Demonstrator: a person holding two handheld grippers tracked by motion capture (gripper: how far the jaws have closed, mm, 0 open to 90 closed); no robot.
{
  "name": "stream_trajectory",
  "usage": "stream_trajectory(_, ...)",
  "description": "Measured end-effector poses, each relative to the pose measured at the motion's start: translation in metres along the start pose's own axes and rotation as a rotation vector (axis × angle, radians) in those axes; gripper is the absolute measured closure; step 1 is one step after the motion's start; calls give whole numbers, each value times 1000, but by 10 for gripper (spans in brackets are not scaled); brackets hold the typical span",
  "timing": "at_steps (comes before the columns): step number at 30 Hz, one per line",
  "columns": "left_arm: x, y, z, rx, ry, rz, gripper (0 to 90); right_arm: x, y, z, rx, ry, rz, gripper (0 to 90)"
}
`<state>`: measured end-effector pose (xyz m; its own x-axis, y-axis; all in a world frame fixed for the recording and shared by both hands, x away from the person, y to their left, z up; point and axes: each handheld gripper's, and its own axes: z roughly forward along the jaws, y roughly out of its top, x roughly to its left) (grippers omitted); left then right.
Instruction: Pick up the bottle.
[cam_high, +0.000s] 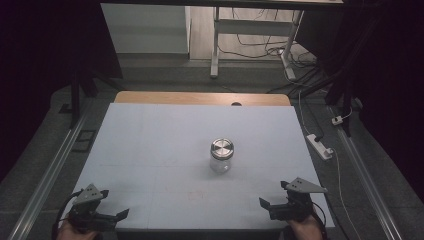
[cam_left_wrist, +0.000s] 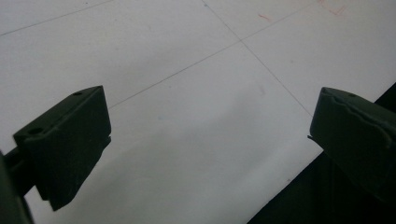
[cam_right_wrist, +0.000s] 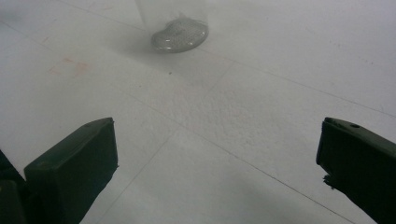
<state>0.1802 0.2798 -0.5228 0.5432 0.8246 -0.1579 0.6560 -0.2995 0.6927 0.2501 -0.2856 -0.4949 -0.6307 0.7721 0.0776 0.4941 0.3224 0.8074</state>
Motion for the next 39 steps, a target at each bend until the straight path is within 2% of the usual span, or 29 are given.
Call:
stream_trajectory(5,-2,1,2,12,-2,18,0,-1,1,2,10,13,2,0)
stream_trajectory(20,-1,1,1,6,-22,11,0,-4,1,1,15,18,33,0)
stream_trajectory(24,0,1,1,6,-25,10,0,-3,1,2,23,16,25,0)
stream_trajectory(30,0,1,1,7,-27,5,0,1,3,4,38,10,-13,0)
stream_trajectory(39,1,1,1,1,-34,-4,0,5,8,3,10,22,-30,0)
